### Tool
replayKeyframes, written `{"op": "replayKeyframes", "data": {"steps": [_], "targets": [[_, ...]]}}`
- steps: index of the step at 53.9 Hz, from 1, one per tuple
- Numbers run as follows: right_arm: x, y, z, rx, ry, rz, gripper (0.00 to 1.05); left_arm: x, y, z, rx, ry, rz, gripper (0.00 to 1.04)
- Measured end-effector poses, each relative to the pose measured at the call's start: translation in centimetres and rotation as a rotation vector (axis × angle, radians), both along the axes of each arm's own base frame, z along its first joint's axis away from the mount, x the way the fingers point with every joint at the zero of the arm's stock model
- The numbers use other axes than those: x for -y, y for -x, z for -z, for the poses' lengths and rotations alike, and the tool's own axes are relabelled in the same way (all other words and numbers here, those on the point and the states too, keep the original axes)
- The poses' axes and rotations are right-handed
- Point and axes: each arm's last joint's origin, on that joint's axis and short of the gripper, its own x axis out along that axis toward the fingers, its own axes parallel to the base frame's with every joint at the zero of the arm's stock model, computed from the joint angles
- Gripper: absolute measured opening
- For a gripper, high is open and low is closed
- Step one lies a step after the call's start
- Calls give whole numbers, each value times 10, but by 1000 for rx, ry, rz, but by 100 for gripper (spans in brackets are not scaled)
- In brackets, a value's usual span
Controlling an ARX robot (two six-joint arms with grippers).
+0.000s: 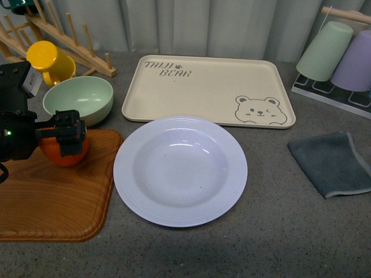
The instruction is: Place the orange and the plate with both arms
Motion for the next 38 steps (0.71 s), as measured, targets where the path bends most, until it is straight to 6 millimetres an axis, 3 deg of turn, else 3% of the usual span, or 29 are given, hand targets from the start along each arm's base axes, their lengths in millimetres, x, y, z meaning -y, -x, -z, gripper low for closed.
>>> {"op": "replayKeyframes", "data": {"steps": [10,15,27,38], "targets": [[0,0,0,0,0,0,96,2,0,-3,7,12,9,69],[0,0,0,0,0,0,96,10,1,-15,31,28,20,69],[0,0,0,0,0,0,96,49,2,-31,66,78,100,69],[0,0,0,0,0,0,96,91,-1,-30,62,113,186,68]]}}
